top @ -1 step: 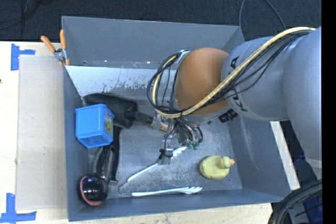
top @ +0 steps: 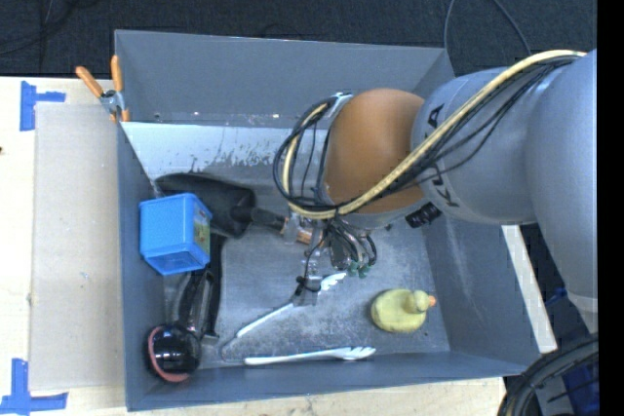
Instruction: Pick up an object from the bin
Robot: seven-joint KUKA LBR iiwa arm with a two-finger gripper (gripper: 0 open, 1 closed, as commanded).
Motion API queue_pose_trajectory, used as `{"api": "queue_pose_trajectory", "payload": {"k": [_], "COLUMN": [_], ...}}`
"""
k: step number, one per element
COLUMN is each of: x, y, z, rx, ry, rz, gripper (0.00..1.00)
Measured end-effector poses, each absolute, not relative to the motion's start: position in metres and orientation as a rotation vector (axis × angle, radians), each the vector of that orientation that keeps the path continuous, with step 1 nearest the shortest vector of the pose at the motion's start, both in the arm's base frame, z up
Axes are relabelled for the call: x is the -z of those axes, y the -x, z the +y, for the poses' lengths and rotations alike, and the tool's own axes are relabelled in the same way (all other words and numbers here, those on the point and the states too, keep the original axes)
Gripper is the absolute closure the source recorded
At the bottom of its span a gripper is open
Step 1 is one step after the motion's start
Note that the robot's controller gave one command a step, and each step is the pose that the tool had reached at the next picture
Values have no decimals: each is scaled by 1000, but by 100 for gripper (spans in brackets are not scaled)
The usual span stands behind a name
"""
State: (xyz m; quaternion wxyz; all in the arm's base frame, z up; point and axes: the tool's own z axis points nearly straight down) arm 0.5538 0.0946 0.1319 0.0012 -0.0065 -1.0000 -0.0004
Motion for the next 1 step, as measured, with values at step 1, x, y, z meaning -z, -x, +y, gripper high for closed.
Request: {"api": "queue_pose_trajectory", "payload": {"k": [1], "x": [-114], "y": [-565], "z": [109], "rx": [0], "ry": [24], "rz": [-3147], "gripper": [0]}}
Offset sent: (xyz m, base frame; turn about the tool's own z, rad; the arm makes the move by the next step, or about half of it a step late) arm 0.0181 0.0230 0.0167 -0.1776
